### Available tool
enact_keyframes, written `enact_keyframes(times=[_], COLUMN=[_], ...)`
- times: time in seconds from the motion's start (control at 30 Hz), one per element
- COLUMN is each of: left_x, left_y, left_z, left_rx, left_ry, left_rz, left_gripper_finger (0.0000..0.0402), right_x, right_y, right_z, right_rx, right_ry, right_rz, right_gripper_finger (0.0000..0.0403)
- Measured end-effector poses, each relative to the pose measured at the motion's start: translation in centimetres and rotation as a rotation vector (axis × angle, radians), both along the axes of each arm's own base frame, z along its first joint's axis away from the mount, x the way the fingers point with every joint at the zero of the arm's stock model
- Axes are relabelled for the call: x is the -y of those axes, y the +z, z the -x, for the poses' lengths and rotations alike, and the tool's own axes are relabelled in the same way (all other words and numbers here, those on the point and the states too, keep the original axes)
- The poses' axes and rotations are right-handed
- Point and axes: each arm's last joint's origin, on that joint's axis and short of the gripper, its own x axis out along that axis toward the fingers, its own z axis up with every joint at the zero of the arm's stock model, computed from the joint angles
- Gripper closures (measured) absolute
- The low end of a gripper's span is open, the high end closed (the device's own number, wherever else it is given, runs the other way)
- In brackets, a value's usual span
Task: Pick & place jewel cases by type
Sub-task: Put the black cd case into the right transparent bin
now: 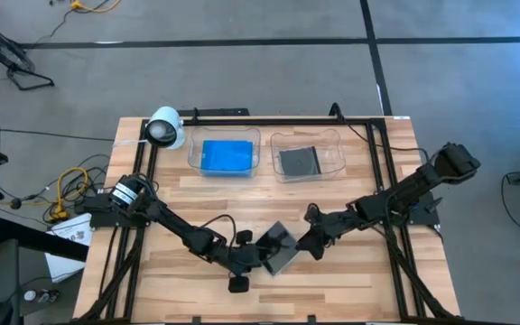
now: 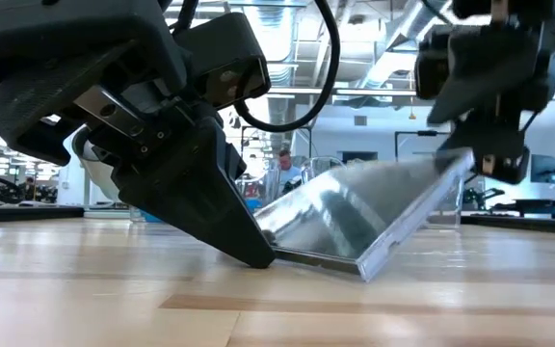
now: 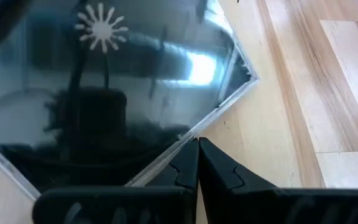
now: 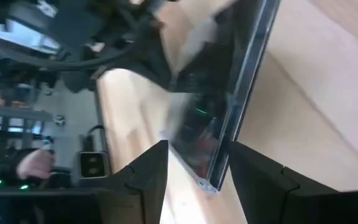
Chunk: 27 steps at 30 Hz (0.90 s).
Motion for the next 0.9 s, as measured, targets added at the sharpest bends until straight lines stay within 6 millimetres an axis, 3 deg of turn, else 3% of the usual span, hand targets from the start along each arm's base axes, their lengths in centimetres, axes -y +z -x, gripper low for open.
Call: enact_keyframes(times=[0.4,0.53,0.67,0.9], left_x=[-0.3,-0.3,-0.4,-0.5], left_y=[0.0,0.0,0.0,-0.1], left_z=[0.1,0.1,0.1,0.1], left_rx=[0.003,0.005,0.007,0.004], left_ry=[0.053,0.06,0.067,0.084], left_rz=[-0.048,-0.056,-0.06,-0.079], left_gripper_finger=[0.0401,0.0401,0.0401,0.0401], right_x=[-1.0,-1.5,-1.6,-1.3], right_y=[0.1,1.1,1.8,1.6], right_z=[-0.1,-0.5,-0.8,-1.0], right_rx=[0.064,0.174,0.256,0.244], right_ry=[0.038,0.071,0.084,0.08], right_rz=[-0.01,-0.024,-0.033,-0.036], right_gripper_finger=[0.0259,0.0256,0.0242,0.019])
